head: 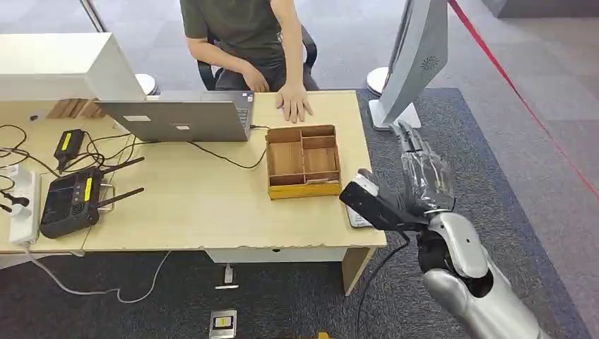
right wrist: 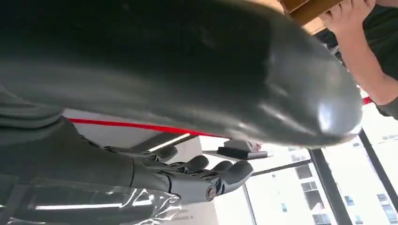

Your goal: Pass the card to the sensor for recognition and then transmit it.

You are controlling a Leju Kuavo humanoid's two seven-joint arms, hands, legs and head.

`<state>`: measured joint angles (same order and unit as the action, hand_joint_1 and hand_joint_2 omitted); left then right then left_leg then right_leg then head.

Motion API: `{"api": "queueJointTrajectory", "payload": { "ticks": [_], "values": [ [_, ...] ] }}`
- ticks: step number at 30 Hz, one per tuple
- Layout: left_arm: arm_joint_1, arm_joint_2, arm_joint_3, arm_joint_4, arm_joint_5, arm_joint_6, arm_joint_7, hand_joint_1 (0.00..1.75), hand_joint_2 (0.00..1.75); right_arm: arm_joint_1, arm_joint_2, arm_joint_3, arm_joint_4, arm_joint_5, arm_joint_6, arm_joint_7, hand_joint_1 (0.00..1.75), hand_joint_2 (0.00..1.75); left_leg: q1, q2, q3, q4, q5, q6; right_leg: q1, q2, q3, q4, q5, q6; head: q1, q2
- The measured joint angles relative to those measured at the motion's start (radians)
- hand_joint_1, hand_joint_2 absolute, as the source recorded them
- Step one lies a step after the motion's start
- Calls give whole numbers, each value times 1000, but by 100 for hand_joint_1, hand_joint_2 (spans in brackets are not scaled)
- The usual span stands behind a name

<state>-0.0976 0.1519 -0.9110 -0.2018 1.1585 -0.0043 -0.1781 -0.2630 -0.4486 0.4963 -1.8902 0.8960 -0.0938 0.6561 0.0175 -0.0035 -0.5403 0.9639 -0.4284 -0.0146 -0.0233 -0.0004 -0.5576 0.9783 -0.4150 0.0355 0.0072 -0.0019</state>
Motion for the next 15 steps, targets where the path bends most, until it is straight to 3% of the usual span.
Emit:
{"api": "queueJointTrajectory", "payload": {
  "ticks": [2, 3, 9, 15],
  "values": [
    [0, 0, 0, 0, 8, 8, 9, 0, 0, 27, 5, -2, -5, 10, -21, -5, 0, 0, 0, 0, 0, 0, 0, 0, 0, 0, 0, 0, 0, 0, 0, 0],
    [-1, 0, 0, 0, 13, 15, 15, 0, 0, 44, 12, -2, -6, 11, -29, -16, 0, 175, 0, 0, 0, 0, 0, 0, 0, 0, 0, 0, 0, 0, 0, 0],
    [-3, -3, 1, 0, 40, 34, 41, 0, 0, 120, 79, 12, 6, 6, -47, -61, 0, 175, 1, 0, 0, 0, 0, 0, 1, 0, 0, 0, -1, -1, 0, 0],
    [-4, -10, 5, 0, 59, 41, 40, 0, 0, 131, 159, 39, 67, 58, -70, -45, 0, 175, 1, 0, 0, 0, 0, 0, 1, 0, 0, 0, -1, -1, 0, 0]
  ]
}}
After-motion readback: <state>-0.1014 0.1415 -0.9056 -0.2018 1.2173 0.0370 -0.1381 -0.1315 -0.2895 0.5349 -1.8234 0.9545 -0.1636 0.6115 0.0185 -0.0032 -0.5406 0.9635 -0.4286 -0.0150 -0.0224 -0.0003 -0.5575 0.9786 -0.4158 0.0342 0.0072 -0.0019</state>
